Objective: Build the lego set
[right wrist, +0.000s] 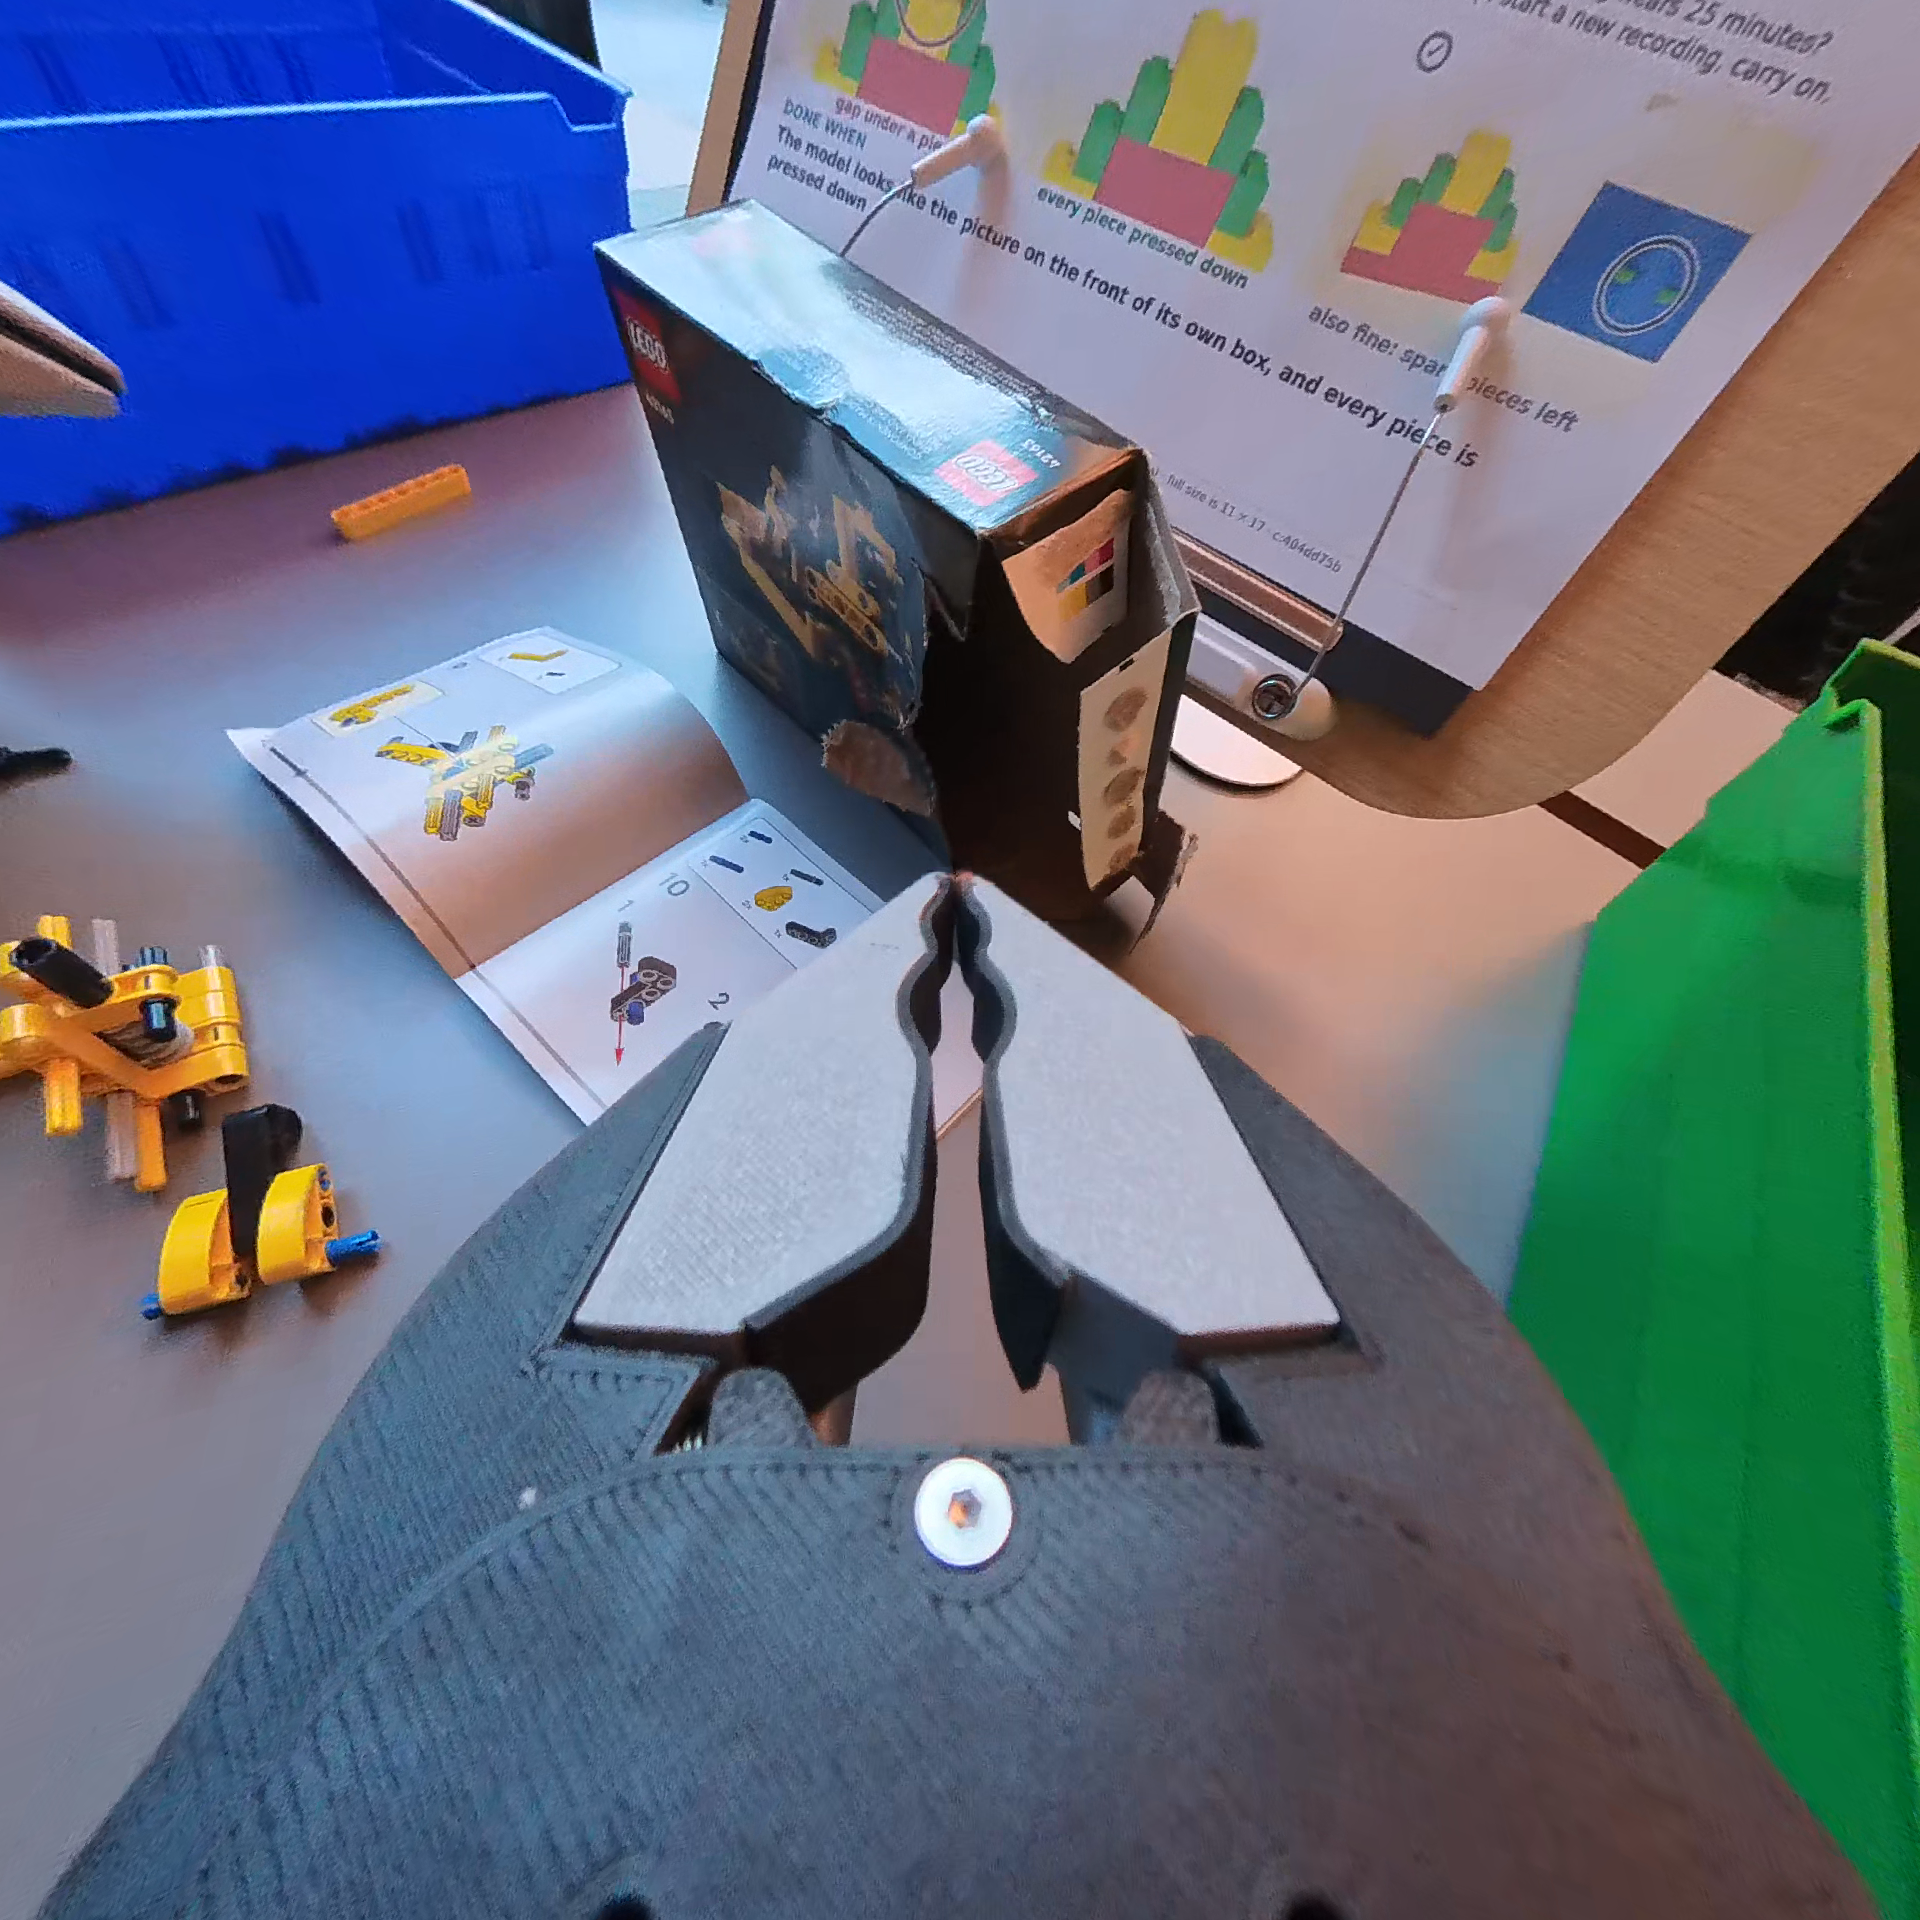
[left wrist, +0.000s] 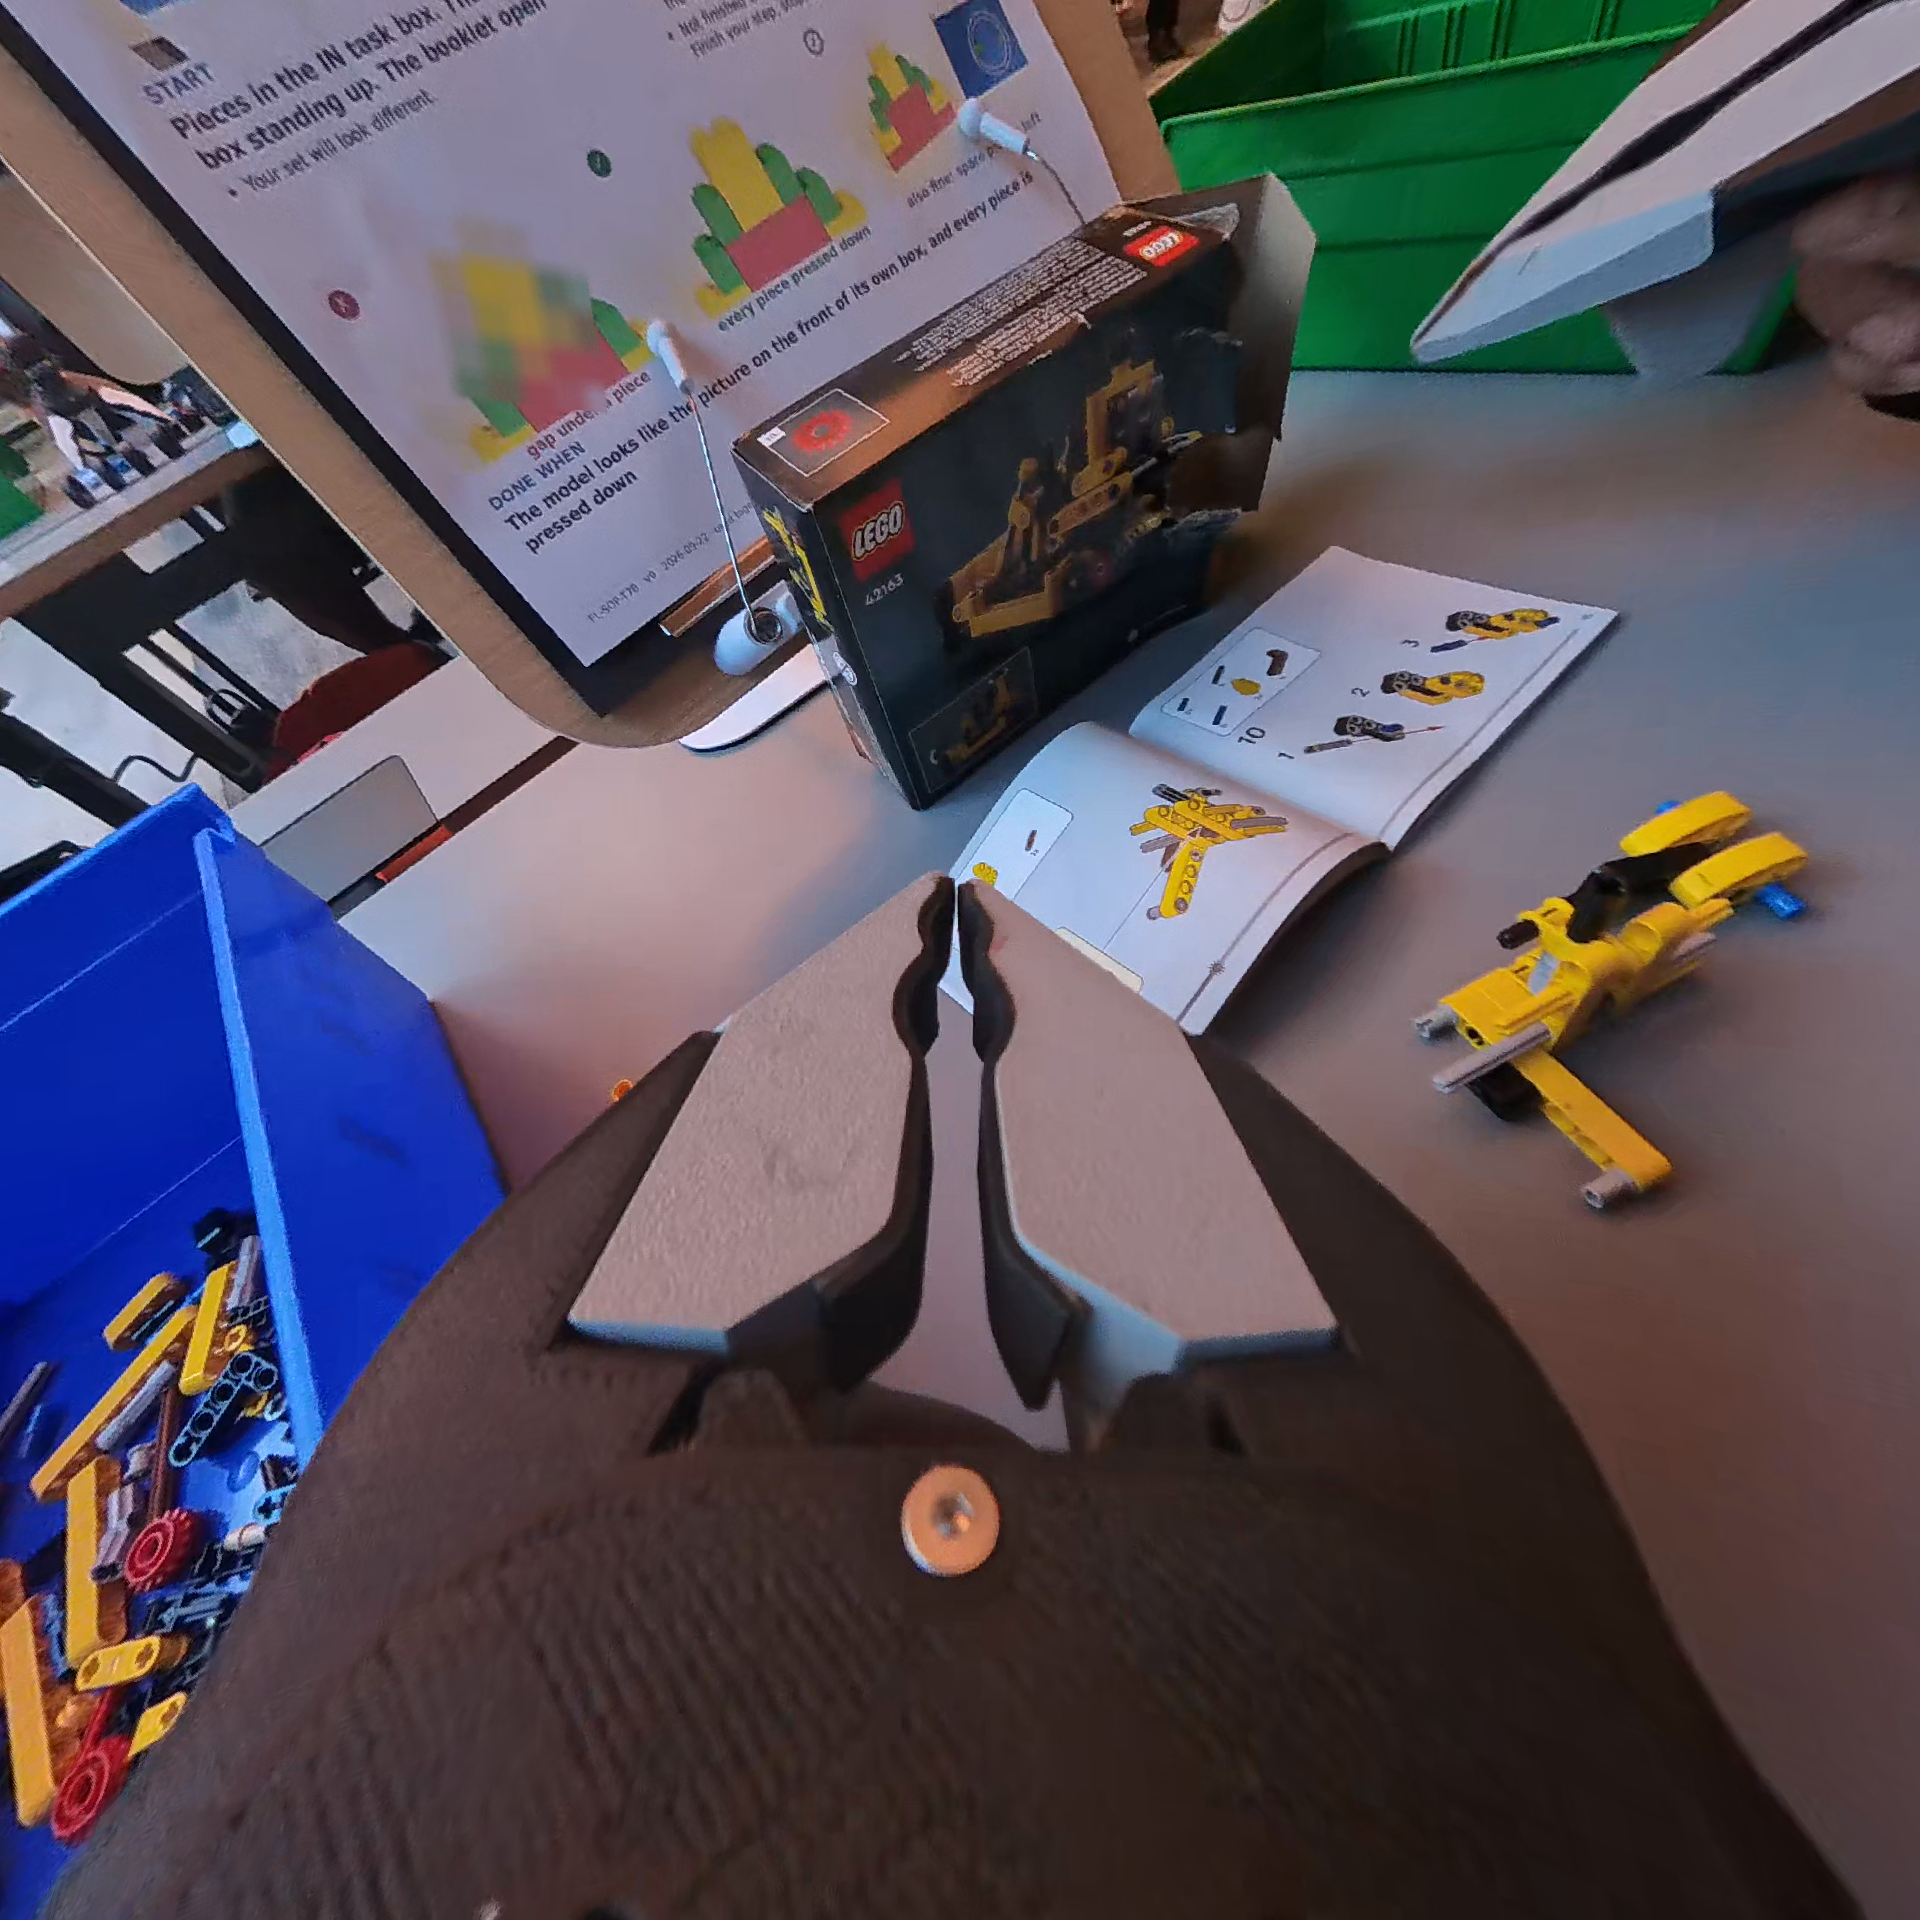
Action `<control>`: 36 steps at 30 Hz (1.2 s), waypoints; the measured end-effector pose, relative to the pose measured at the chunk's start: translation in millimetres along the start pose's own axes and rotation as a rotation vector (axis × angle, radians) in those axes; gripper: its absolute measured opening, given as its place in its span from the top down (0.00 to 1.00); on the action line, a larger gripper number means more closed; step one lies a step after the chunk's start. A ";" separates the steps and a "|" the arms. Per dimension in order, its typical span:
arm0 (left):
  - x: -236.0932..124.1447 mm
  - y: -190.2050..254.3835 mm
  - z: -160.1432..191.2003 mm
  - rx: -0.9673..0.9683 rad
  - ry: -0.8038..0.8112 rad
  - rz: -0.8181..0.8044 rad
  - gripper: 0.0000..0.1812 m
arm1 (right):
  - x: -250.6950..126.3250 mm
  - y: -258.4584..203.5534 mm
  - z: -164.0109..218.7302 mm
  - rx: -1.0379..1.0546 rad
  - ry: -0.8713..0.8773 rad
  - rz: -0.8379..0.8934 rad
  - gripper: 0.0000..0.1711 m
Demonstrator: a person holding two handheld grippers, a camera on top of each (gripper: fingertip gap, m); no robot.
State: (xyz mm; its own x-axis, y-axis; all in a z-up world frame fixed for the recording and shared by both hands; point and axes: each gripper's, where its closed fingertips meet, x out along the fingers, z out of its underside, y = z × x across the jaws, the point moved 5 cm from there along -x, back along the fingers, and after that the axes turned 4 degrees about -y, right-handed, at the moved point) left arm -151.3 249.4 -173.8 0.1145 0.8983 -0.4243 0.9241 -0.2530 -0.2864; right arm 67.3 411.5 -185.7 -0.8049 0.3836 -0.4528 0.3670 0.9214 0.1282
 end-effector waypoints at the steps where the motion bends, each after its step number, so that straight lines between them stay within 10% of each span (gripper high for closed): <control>1: 0.4 0.5 0.4 0.007 0.000 -0.005 1.00 | -0.3 0.3 -0.5 0.004 0.006 0.004 1.00; 36: -36.9 -9.3 -37.0 -0.100 0.327 0.001 1.00 | 3.8 12.0 4.6 -0.004 0.019 0.123 1.00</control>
State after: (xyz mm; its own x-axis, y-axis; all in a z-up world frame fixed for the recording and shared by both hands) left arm -150.7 231.9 -123.7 0.2116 0.9698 -0.1217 0.9533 -0.2322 -0.1933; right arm 70.8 423.7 -190.0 -0.7628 0.4948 -0.4163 0.4617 0.8675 0.1851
